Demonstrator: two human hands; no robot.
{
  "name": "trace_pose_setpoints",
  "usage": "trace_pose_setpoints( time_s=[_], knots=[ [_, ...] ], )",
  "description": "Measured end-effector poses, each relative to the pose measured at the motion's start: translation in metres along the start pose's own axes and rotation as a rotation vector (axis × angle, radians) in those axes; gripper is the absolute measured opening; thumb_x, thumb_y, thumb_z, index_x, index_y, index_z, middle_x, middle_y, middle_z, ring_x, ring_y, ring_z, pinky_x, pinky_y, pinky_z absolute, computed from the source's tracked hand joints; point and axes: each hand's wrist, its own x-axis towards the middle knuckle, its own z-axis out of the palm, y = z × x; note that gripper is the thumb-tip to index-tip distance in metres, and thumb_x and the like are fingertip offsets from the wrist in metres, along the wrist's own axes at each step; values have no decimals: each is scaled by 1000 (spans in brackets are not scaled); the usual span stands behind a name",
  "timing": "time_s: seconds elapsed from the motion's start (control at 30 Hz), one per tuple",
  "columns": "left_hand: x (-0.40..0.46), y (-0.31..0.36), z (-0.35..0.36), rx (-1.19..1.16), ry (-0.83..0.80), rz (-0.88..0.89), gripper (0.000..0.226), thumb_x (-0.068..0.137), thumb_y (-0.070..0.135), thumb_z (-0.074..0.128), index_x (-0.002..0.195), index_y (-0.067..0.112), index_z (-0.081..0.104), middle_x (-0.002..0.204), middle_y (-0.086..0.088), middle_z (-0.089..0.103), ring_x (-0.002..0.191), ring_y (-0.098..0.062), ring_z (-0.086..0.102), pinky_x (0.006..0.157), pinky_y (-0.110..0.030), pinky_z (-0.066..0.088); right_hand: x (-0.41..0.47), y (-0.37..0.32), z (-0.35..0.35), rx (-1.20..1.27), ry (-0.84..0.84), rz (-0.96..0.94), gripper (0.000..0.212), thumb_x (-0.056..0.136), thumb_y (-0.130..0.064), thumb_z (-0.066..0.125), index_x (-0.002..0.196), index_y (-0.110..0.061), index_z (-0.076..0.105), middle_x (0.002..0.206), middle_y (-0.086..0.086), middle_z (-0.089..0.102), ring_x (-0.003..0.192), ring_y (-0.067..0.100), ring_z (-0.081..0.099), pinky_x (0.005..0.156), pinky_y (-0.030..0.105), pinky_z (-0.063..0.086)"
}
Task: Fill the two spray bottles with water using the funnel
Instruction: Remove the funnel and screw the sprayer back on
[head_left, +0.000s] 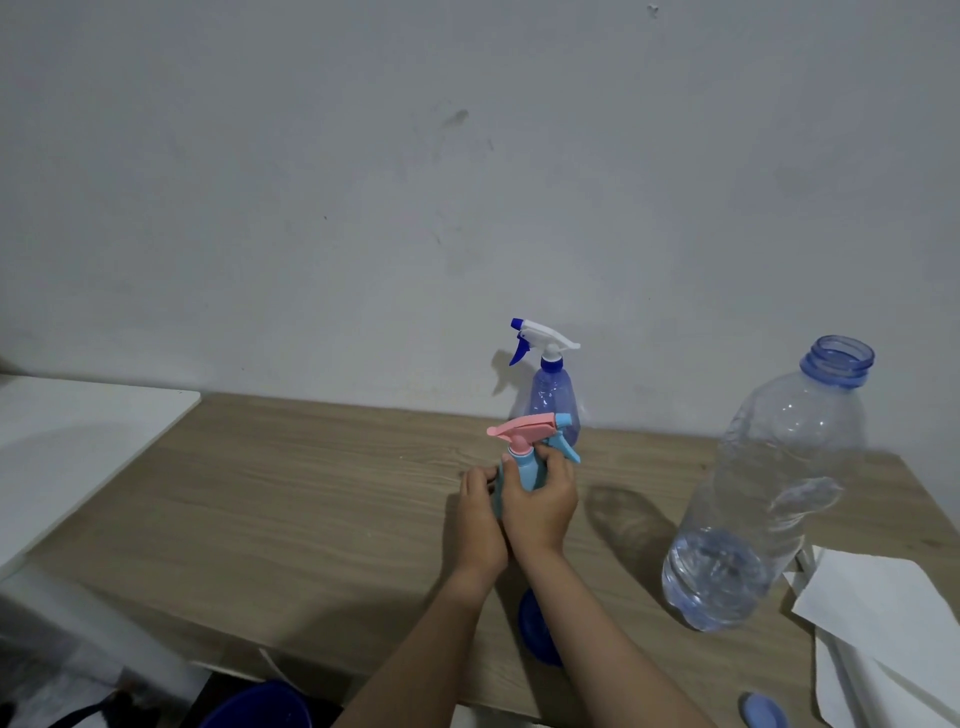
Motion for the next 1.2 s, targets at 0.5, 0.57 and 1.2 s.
trace_pose_setpoints(
  time_s=[0.5, 0.57, 1.2],
  knots=[
    [3, -10, -34, 55, -145, 4, 36, 60, 29, 67, 95, 32, 58, 101, 10, 67, 99, -12, 64, 92, -37, 51, 5, -10, -8, -297, 76, -84, 88, 58, -34, 87, 128, -6, 43, 117, 13, 47, 114, 27, 38, 95, 46, 38],
    [-3, -8, -41, 44, -135, -35, 29, 67, 20, 68, 92, 26, 56, 96, 4, 67, 94, -16, 65, 91, -39, 52, 8, -13, -1, -279, 28, -82, 83, 60, -31, 85, 128, -7, 43, 118, 13, 51, 114, 31, 46, 94, 46, 42],
    [-78, -46, -174, 532, 205, -4, 77, 71, 59, 49, 131, 11, 49, 124, -7, 55, 116, -21, 54, 99, -36, 43, -21, -82, 36, -128, -683, -95, 7, 87, -22, 63, 88, -16, 60, 76, -2, 59, 73, 20, 60, 64, 25, 45]
  ],
)
